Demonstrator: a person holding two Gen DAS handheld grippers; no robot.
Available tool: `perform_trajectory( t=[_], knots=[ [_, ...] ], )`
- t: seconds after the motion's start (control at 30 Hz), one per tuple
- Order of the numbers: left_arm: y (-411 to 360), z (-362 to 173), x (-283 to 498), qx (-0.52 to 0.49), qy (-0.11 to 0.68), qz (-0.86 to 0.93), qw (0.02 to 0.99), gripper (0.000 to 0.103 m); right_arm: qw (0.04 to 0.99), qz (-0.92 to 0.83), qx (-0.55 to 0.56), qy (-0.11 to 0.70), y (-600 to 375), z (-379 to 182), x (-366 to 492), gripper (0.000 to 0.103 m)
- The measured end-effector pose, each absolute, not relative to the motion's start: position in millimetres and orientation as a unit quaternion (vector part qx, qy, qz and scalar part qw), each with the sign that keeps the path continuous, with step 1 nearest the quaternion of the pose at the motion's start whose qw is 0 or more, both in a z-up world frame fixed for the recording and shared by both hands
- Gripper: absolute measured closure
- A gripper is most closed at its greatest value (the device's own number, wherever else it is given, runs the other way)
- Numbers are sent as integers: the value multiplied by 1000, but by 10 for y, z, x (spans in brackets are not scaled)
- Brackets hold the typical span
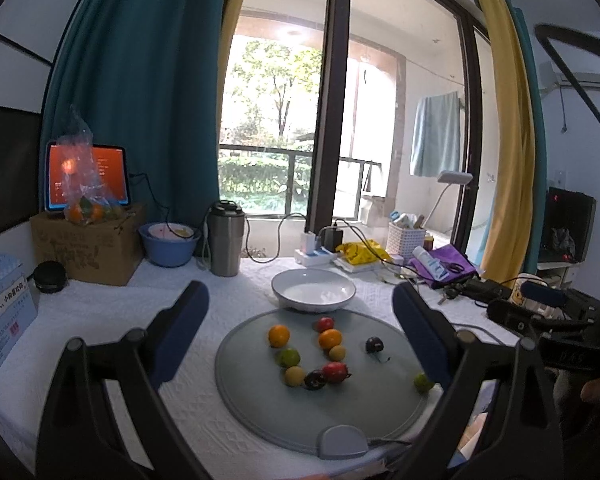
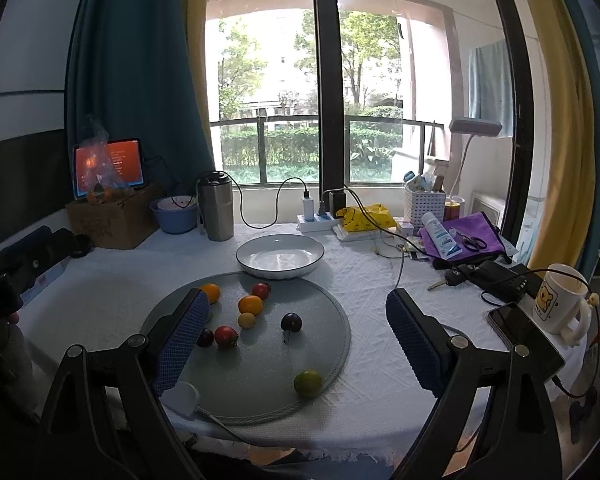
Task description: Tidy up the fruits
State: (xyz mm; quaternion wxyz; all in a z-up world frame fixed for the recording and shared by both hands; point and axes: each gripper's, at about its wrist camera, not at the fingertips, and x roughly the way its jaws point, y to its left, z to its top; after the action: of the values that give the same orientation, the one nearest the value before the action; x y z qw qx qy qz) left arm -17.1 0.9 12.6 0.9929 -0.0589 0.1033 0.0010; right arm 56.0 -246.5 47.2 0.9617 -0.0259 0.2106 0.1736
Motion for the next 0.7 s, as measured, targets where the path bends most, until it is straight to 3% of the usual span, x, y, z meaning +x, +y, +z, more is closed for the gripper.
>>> perform_trajectory(
  t=[0.7],
  knots=[
    [-2,126,-172,-59,103,0,993,9,962,174,-26,211,-2465,465,553,10]
  ],
)
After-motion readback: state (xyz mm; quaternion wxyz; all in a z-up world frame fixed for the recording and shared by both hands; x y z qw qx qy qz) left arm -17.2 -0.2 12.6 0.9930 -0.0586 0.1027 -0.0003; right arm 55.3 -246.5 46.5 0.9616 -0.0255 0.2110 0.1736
